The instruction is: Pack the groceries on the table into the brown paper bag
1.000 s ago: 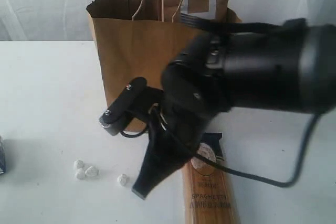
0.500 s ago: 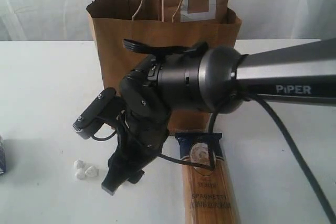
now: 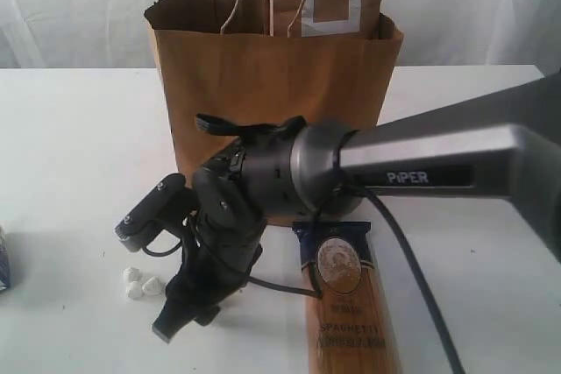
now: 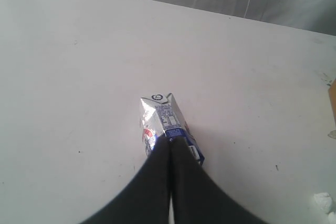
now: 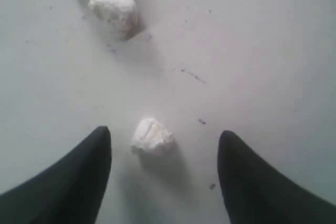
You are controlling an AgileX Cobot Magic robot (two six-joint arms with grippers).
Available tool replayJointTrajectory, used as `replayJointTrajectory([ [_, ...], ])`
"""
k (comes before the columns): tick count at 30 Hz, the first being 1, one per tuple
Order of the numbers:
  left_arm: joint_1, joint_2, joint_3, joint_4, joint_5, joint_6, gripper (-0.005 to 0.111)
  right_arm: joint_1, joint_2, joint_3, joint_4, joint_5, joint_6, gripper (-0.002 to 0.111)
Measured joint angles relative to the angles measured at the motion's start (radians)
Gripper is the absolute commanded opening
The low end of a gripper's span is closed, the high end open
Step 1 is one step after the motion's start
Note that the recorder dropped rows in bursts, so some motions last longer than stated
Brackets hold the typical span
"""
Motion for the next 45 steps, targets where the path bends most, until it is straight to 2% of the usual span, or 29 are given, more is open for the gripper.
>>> replayJointTrajectory([
  [6,0.000,0.000,0.000,0.000,0.000,0.000,0.000,0.000,0.018,0.000,0.005,-0.017,0.000,0.055],
  [8,0.000,0.000,0.000,0.000,0.000,0.000,0.000,0.000,0.020,0.000,0.005,-0.029,0.000,0.050],
  [10,0.000,0.000,0.000,0.000,0.000,0.000,0.000,0.000,0.021,0.000,0.014,-0.042,0.000,0.038],
  [14,0.000,0.000,0.000,0.000,0.000,0.000,0.000,0.000,0.023,0.000,0.023,-0.040,-0.001,0.004],
  [15,0.000,0.000,0.000,0.000,0.000,0.000,0.000,0.000,0.023,0.000,0.023,-0.034,-0.001,0.000],
  [23,0.000,0.000,0.000,0.000,0.000,0.000,0.000,0.002,-0.077,-0.004,0.076,0.082,-0.001,0.000],
  [28,0.000,0.000,0.000,0.000,0.000,0.000,0.000,0.053,-0.300,-0.012,0.175,0.199,-0.036,0.000],
  [31,-0.003,0.000,0.000,0.000,0.000,0.000,0.000,0.098,-0.426,-0.015,0.279,0.246,-0.145,0.000],
  [34,-0.006,0.000,0.000,0.000,0.000,0.000,0.000,0.125,-0.553,-0.015,0.341,0.214,-0.209,0.000],
  [36,-0.006,0.000,0.000,0.000,0.000,0.000,0.000,0.127,-0.640,-0.015,0.317,0.098,-0.192,0.000],
  [40,-0.006,0.000,0.000,0.000,0.000,0.000,0.000,0.082,-0.744,-0.034,0.208,-0.090,0.011,0.000],
  [45,-0.008,0.000,0.000,0.000,0.000,0.000,0.000,-0.041,-0.694,-0.169,0.174,0.000,0.107,0.000],
])
